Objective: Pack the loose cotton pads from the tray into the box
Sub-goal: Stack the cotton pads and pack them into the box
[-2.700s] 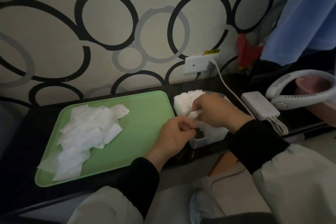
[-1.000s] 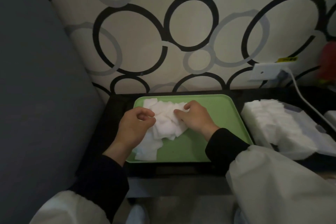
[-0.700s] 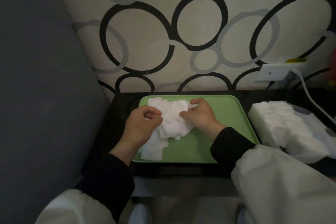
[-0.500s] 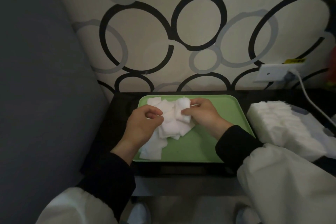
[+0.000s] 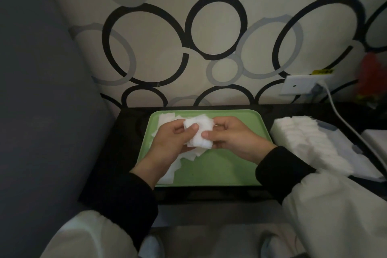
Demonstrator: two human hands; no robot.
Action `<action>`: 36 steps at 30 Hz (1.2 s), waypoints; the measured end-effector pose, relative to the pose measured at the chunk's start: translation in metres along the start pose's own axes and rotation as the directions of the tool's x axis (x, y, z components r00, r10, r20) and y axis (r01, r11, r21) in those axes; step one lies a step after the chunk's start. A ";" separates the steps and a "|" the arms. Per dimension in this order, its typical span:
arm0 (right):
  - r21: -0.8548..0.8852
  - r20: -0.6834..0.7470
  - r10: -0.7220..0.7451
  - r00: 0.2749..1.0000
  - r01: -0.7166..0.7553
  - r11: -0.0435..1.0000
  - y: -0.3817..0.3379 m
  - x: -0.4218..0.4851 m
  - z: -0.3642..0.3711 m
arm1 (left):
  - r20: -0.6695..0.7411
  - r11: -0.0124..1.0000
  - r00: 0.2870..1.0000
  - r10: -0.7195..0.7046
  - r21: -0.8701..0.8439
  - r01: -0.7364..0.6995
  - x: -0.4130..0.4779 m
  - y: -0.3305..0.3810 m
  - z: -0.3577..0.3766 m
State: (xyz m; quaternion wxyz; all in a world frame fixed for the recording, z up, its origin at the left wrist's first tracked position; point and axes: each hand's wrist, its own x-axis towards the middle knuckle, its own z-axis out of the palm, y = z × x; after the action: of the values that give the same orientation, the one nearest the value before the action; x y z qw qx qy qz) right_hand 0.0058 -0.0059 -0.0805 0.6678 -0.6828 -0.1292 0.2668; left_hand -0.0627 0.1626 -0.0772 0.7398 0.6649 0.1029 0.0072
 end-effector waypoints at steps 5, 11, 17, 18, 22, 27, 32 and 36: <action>0.040 -0.063 -0.037 0.997 0.039 0.998 -0.004 -0.006 -0.004 | -0.072 0.999 0.997 -0.003 -0.038 0.000 0.005 -0.001 0.005; 0.106 -0.126 -0.013 0.992 0.026 0.994 -0.006 -0.008 -0.013 | -0.166 1.000 0.986 0.011 -0.018 -0.014 0.007 -0.002 0.005; 0.124 -0.336 -0.036 0.941 0.082 0.989 -0.009 -0.007 -0.021 | -0.180 0.994 0.979 -0.098 -0.073 0.086 0.009 -0.004 0.000; 0.127 -0.309 -0.061 0.949 0.104 0.986 -0.010 -0.008 -0.020 | -0.179 0.991 0.976 -0.120 -0.077 0.107 0.010 -0.006 0.001; 0.143 -0.113 -0.094 0.989 0.110 0.984 -0.017 -0.012 -0.010 | -0.116 0.991 0.986 -0.121 -0.073 0.113 0.008 -0.007 0.008; 0.036 -0.150 -0.040 0.988 0.046 0.998 -0.010 -0.010 0.001 | -0.004 0.991 0.996 -0.088 -0.105 0.087 0.005 -0.003 0.015; -0.003 -0.198 -0.062 0.978 0.063 0.998 -0.008 -0.007 0.002 | 0.004 0.986 0.997 -0.083 -0.145 0.083 0.004 -0.002 0.018; -0.034 -0.223 -0.070 0.972 0.063 0.997 -0.007 -0.008 0.002 | 0.000 0.985 0.997 -0.077 -0.155 0.076 0.003 -0.001 0.017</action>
State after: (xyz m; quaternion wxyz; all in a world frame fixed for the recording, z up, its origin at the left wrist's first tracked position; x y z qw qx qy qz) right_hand -0.0005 -0.0078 -0.0718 0.6774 -0.7127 -0.0797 0.1640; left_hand -0.0572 0.1459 -0.0771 0.7885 0.6011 0.1298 -0.0114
